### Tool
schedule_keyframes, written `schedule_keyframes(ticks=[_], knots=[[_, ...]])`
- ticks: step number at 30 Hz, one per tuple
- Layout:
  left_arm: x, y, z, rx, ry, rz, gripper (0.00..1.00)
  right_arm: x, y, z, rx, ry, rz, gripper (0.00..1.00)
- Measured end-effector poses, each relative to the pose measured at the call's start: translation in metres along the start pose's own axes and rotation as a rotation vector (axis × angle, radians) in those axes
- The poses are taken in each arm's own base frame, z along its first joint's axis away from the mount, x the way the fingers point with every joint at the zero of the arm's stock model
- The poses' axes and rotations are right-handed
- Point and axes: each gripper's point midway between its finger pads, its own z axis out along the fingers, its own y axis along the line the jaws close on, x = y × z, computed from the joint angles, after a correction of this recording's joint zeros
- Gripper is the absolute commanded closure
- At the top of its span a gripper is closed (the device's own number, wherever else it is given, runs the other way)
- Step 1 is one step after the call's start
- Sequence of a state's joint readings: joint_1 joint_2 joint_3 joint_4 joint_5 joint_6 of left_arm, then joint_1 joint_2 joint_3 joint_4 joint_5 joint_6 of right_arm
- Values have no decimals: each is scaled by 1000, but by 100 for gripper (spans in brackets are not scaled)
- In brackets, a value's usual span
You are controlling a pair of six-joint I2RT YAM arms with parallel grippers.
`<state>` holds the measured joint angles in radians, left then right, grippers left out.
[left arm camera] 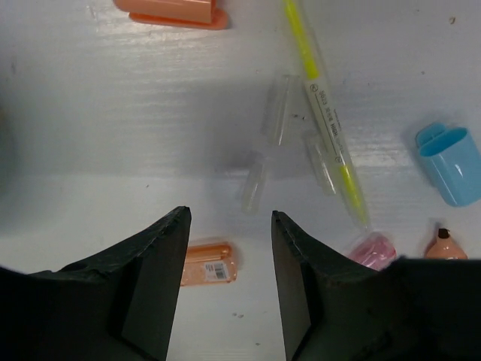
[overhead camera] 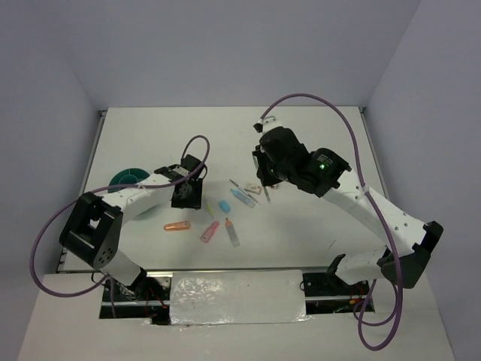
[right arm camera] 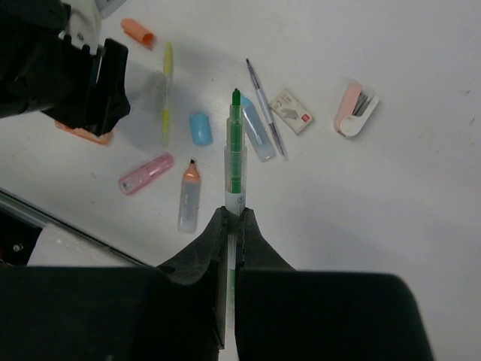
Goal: Sort the stationery into containers
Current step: Close the pen cap on the pen.
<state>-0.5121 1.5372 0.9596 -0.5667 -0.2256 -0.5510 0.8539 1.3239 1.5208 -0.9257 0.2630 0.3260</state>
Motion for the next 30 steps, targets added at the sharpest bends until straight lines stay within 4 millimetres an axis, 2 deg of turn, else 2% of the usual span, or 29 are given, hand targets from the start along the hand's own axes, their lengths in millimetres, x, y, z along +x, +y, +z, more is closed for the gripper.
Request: schedule_keyframes(ticks=[4, 11, 20, 25, 30], knots=[[-1, -4, 12, 4, 7, 29, 44, 11, 1, 0, -13, 29, 9, 100], [-1, -5, 24, 1, 13, 60, 45, 6, 2, -14, -45, -3, 23, 100], [-1, -6, 32, 0, 16, 78, 61, 7, 5, -15, -61, 3, 23, 100], [0, -7, 34, 0, 15, 74, 62, 7, 5, -16, -65, 3, 23, 100], [0, -8, 35, 9, -3, 41, 79, 6, 6, -20, -73, -8, 31, 100]])
